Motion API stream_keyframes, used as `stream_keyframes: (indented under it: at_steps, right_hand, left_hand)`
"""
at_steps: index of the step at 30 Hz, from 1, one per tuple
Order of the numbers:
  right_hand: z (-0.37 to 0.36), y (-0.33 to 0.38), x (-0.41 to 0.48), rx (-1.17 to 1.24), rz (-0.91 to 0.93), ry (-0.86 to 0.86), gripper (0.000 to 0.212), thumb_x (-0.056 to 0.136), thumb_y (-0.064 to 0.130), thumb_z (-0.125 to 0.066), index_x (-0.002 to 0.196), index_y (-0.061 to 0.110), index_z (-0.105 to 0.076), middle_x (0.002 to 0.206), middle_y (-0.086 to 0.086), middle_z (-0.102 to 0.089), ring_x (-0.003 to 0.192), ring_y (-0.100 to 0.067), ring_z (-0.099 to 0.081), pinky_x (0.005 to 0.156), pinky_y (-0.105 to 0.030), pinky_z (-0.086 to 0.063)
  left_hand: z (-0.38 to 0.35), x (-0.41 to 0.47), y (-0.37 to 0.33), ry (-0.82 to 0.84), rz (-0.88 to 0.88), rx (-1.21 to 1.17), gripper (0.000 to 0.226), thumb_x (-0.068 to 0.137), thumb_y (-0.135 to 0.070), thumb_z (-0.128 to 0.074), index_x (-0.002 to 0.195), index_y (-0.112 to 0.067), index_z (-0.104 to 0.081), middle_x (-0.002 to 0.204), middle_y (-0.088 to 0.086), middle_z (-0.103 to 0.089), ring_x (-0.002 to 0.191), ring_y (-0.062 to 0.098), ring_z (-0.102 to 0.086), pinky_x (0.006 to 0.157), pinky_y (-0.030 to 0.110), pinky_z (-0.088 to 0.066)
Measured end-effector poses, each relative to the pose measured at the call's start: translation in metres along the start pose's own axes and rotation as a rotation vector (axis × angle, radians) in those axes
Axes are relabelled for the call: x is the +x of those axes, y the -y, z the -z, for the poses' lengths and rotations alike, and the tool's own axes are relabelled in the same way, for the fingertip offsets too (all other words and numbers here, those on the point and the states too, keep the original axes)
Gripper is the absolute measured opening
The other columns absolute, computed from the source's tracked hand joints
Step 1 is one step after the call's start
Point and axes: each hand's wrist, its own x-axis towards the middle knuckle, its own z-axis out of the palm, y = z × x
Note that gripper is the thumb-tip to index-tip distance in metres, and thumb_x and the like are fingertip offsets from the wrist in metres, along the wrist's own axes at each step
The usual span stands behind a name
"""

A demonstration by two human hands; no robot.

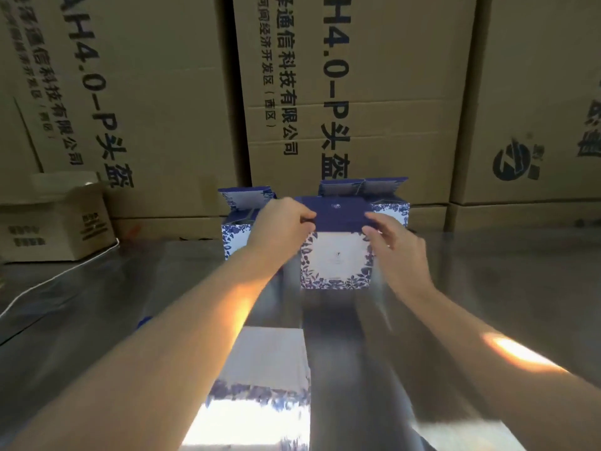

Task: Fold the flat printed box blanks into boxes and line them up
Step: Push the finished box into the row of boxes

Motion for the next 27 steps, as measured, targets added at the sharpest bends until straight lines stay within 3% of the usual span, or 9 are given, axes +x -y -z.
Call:
stream_keyframes:
  at_steps: [2,4,8,12,16,18,21,25,27]
  right_hand:
    - [-0.025,-0.008,0.026,0.008,-0.005,-0.024,0.026,0.094,0.022,-0.058,0.119,0.023,-0.063,0.095,-0.005,-0.071,0.083,-0.024,-0.066,0.085,-0.043,-0.051]
    - [-0.049,-0.019,0.047,-0.037,0.011,-0.020,0.027,0.095,0.023,-0.056,0.121,0.022,-0.062,0.095,-0.008,-0.072,0.082,-0.026,-0.066,0.084,-0.045,-0.051]
    - [-0.087,-0.044,0.068,-0.137,0.011,0.030,0.027,0.094,0.025,-0.056,0.121,0.023,-0.062,0.092,-0.009,-0.072,0.081,-0.028,-0.066,0.078,-0.036,-0.051]
    - [-0.111,-0.061,0.076,-0.128,-0.049,0.080,0.025,0.093,0.023,-0.058,0.117,0.023,-0.065,0.090,-0.007,-0.072,0.078,-0.025,-0.067,0.077,-0.032,-0.051]
    - [-0.130,-0.067,0.081,-0.095,-0.052,0.078,0.025,0.091,0.022,-0.061,0.115,0.023,-0.068,0.091,-0.004,-0.073,0.070,-0.019,-0.065,0.067,-0.022,-0.048]
    - [-0.134,-0.068,0.086,-0.066,-0.065,0.082,0.025,0.091,0.022,-0.061,0.115,0.024,-0.068,0.095,-0.003,-0.073,0.068,-0.018,-0.064,0.061,-0.016,-0.046]
    - [-0.136,-0.070,0.088,-0.124,-0.035,0.071,0.027,0.093,0.025,-0.059,0.119,0.024,-0.066,0.101,-0.004,-0.072,0.081,-0.022,-0.066,0.073,-0.026,-0.049]
    - [-0.132,-0.067,0.082,-0.404,0.018,0.078,0.033,0.098,0.034,-0.048,0.130,0.034,-0.055,0.106,-0.004,-0.070,0.096,-0.026,-0.062,0.067,-0.030,-0.040]
    - [-0.126,-0.064,0.081,-0.548,0.041,0.183,0.040,0.100,0.032,-0.041,0.140,0.036,-0.042,0.128,-0.002,-0.060,0.109,-0.025,-0.057,0.073,-0.032,-0.040]
  left_hand:
    - [-0.010,0.028,0.018,-0.011,0.013,0.043,0.024,0.086,-0.015,-0.065,0.109,-0.012,-0.071,0.110,0.005,-0.071,0.102,0.022,-0.064,0.089,0.029,-0.045]
    - [-0.021,0.049,0.037,-0.010,0.038,0.065,0.025,0.088,-0.016,-0.064,0.111,-0.012,-0.070,0.113,0.005,-0.070,0.103,0.021,-0.063,0.089,0.028,-0.043]
    - [-0.047,0.065,0.070,-0.001,0.078,0.141,0.025,0.092,-0.020,-0.060,0.115,-0.014,-0.068,0.118,0.004,-0.067,0.110,0.023,-0.059,0.090,0.032,-0.044]
    - [-0.070,0.065,0.094,-0.013,0.111,0.259,0.025,0.093,-0.028,-0.058,0.115,-0.024,-0.068,0.119,-0.003,-0.066,0.112,0.021,-0.056,0.078,0.029,-0.041]
    - [-0.076,0.074,0.109,-0.062,0.267,0.126,0.022,0.087,-0.024,-0.067,0.109,-0.020,-0.071,0.115,0.008,-0.056,0.107,0.027,-0.053,0.083,0.037,-0.046]
    - [-0.078,0.080,0.113,-0.043,0.327,0.075,0.022,0.087,-0.024,-0.068,0.108,-0.022,-0.071,0.115,0.007,-0.062,0.102,0.028,-0.058,0.086,0.038,-0.047]
    - [-0.079,0.084,0.114,-0.023,0.338,0.086,0.020,0.087,-0.027,-0.067,0.106,-0.027,-0.071,0.109,0.000,-0.068,0.100,0.025,-0.060,0.089,0.037,-0.045]
    - [-0.078,0.084,0.115,-0.044,0.223,0.285,0.023,0.090,-0.031,-0.062,0.113,-0.029,-0.069,0.119,0.003,-0.058,0.114,0.026,-0.049,0.095,0.039,-0.037]
    - [-0.079,0.080,0.111,0.010,0.131,0.499,0.027,0.096,-0.031,-0.051,0.120,-0.029,-0.064,0.133,0.005,-0.048,0.124,0.026,-0.039,0.103,0.041,-0.028]
